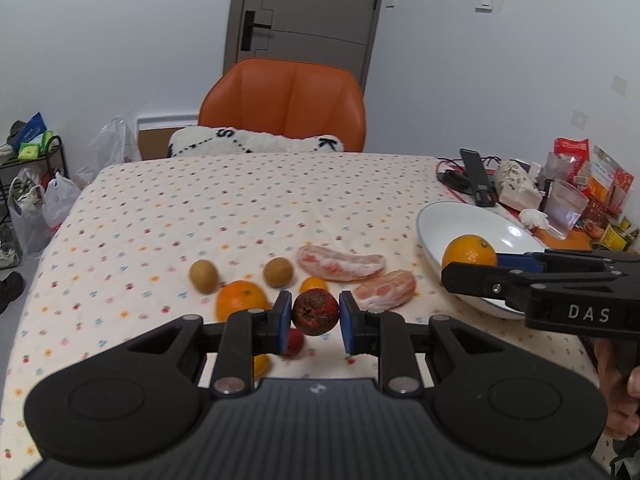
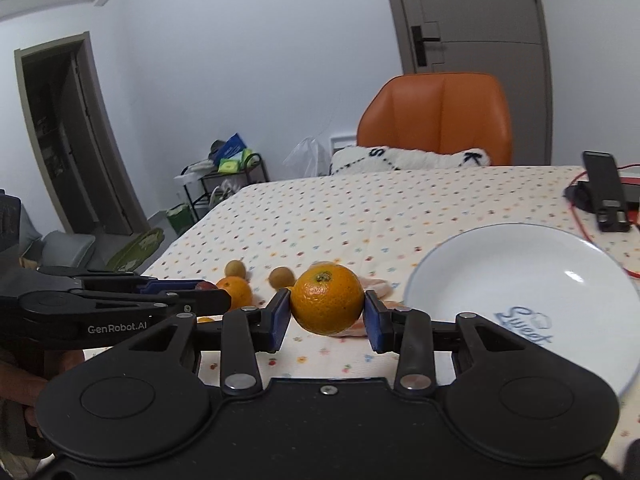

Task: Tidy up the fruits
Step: 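Carry the mandarin with the right tool while the left tool carries the red fruit over the plate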

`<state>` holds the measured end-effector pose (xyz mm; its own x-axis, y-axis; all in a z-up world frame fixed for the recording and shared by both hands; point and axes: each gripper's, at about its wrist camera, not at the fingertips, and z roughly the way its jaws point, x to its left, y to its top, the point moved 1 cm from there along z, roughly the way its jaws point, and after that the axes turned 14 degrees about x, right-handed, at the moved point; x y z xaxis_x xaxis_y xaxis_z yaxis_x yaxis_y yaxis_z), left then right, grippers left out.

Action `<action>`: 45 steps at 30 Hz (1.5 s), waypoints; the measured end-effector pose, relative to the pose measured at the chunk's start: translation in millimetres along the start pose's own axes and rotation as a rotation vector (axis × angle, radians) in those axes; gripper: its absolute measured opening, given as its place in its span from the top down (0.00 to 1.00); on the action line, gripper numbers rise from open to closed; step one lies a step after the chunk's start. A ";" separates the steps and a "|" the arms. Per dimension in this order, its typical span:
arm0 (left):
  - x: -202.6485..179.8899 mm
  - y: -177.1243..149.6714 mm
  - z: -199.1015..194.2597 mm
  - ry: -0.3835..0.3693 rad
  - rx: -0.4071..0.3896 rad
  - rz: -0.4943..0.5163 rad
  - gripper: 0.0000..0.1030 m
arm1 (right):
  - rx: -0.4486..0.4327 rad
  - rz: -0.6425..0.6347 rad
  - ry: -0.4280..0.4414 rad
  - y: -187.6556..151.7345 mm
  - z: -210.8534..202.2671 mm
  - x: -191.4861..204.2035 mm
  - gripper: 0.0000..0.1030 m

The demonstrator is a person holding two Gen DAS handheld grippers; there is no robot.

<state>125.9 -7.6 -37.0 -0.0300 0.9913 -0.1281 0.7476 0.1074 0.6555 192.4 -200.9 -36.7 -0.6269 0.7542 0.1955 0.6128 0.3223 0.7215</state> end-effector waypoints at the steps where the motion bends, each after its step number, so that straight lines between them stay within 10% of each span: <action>1: -3.4 1.0 0.2 -0.003 -0.001 0.006 0.77 | -0.003 0.005 -0.006 -1.2 -2.0 -2.3 0.64; 45: -126.2 39.7 71.3 -0.116 0.049 0.177 0.77 | -0.042 0.198 -0.136 -45.5 -36.8 -103.4 0.64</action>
<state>206.7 -133.8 -47.9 0.1790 0.9786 -0.1015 0.7660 -0.0738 0.6386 211.6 -314.6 -65.2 -0.4239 0.8715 0.2464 0.6953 0.1388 0.7052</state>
